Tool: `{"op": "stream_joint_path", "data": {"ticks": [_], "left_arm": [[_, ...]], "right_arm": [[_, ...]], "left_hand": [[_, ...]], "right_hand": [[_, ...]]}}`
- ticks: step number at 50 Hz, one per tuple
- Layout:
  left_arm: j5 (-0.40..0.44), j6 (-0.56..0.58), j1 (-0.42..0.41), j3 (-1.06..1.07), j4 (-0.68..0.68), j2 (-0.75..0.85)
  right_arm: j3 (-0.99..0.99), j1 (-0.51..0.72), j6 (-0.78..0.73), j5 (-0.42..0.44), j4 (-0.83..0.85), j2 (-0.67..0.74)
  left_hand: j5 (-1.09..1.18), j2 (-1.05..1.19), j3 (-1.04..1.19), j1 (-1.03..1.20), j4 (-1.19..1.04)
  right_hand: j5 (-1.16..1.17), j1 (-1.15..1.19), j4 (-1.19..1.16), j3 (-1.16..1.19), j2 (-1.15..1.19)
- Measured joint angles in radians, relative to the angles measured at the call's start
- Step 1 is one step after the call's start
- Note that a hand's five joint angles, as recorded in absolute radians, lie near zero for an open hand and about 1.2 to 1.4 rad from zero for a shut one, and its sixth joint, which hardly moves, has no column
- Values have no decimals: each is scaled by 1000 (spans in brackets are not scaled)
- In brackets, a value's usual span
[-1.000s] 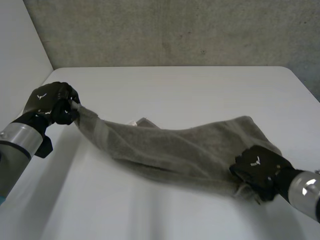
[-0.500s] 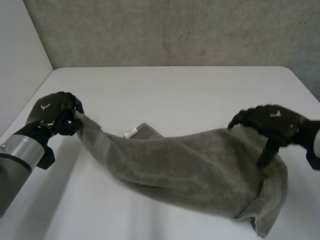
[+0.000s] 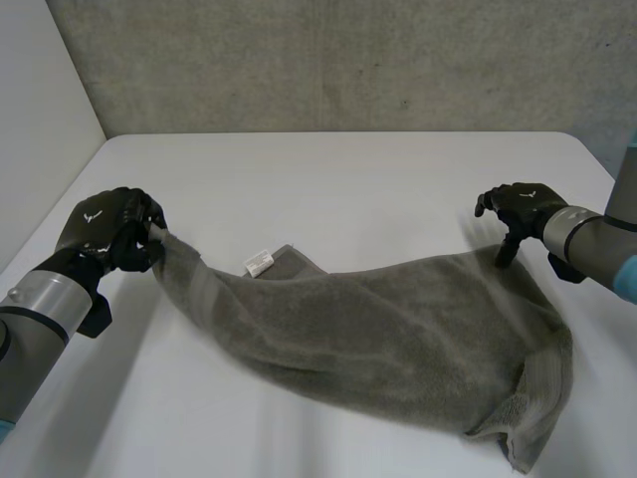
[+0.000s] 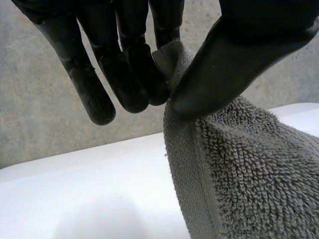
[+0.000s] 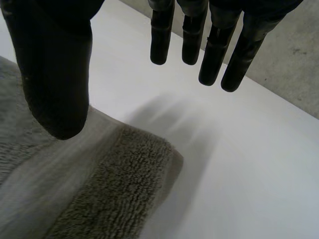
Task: Fold the towel.
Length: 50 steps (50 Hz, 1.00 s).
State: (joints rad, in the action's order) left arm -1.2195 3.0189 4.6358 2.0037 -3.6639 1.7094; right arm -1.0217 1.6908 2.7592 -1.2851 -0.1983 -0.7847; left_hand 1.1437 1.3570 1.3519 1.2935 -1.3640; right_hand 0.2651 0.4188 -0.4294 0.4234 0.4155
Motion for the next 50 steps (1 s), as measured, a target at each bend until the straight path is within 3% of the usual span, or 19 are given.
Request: {"op": "stream_joint_path", "data": {"ticks": [20, 50], "left_arm": [[2, 1, -1, 11, -7, 3], [0, 1, -2, 19, -5, 0]], "right_arm": [[209, 4, -62, -82, -14, 193], [159, 4, -84, -83, -55, 174]], "left_hand": [[0, 0, 0, 0, 0], [0, 0, 0, 0, 0]], "right_hand": [[71, 84, -70, 76, 75], [428, 451, -441, 446, 456]]}}
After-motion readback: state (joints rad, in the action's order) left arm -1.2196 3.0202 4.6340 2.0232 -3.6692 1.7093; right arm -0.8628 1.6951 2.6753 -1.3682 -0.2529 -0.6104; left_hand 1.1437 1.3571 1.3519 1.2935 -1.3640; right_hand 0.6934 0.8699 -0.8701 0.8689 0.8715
